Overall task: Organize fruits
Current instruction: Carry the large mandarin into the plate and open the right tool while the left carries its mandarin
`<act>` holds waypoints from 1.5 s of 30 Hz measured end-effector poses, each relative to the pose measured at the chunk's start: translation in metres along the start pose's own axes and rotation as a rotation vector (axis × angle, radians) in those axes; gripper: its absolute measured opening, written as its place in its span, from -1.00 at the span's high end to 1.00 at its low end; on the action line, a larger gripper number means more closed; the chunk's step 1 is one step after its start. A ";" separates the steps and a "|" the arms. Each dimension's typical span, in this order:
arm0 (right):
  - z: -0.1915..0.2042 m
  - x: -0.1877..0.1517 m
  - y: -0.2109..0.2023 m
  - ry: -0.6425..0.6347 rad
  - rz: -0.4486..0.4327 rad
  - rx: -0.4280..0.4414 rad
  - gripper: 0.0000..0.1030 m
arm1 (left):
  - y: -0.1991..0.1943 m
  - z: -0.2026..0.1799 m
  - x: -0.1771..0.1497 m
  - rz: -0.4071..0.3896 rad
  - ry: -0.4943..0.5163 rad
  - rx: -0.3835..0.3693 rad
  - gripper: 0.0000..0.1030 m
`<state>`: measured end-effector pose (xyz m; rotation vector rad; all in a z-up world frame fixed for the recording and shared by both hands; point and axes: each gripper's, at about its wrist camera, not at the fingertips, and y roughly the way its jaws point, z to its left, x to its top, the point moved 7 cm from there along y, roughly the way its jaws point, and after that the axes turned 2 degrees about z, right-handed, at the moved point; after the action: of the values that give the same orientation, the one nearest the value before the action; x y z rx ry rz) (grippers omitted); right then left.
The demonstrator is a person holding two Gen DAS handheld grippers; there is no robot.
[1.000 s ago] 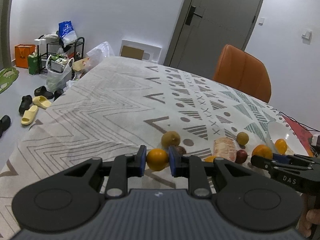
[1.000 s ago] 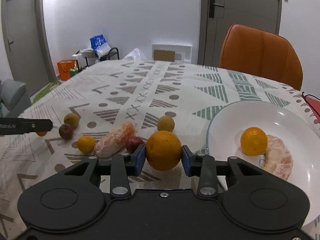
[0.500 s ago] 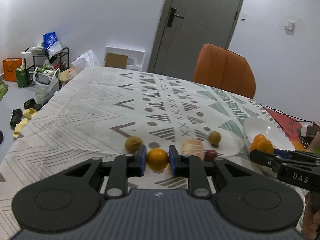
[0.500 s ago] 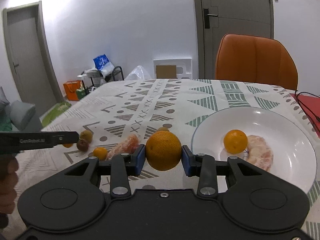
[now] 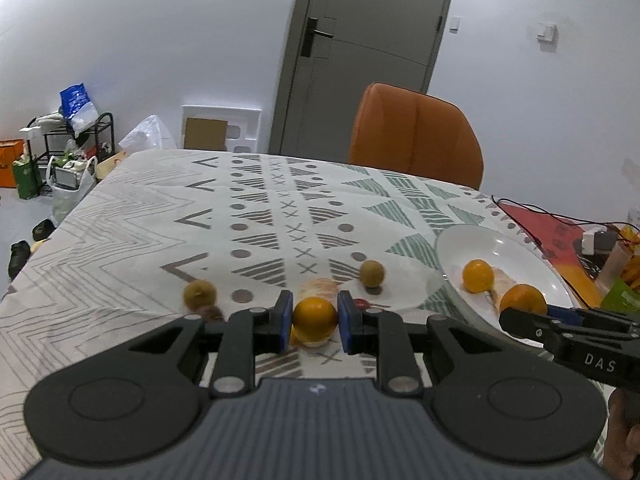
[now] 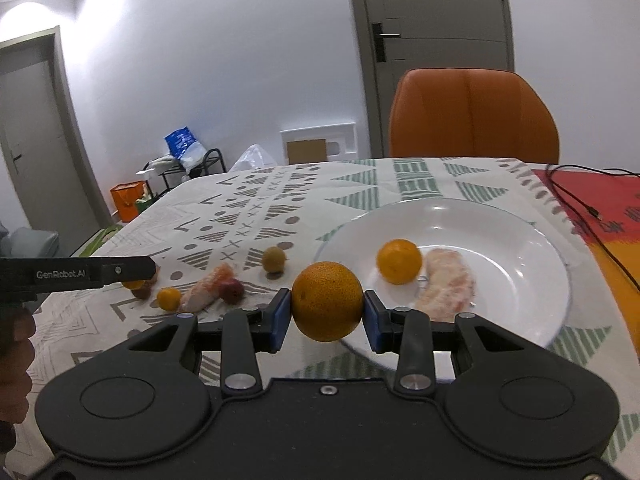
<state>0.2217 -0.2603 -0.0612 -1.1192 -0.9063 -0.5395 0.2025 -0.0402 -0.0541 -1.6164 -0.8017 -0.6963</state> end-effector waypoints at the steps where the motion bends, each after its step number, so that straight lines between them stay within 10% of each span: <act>1: -0.004 -0.001 -0.002 0.005 -0.001 -0.004 0.30 | 0.001 -0.003 -0.001 0.000 0.005 -0.003 0.57; 45: -0.095 -0.019 -0.029 0.107 -0.048 -0.142 0.08 | 0.040 -0.132 0.003 0.030 0.177 -0.123 0.57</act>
<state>0.2219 -0.3607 -0.0758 -1.1867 -0.8136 -0.7054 0.2340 -0.1743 -0.0513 -1.6467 -0.6154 -0.8677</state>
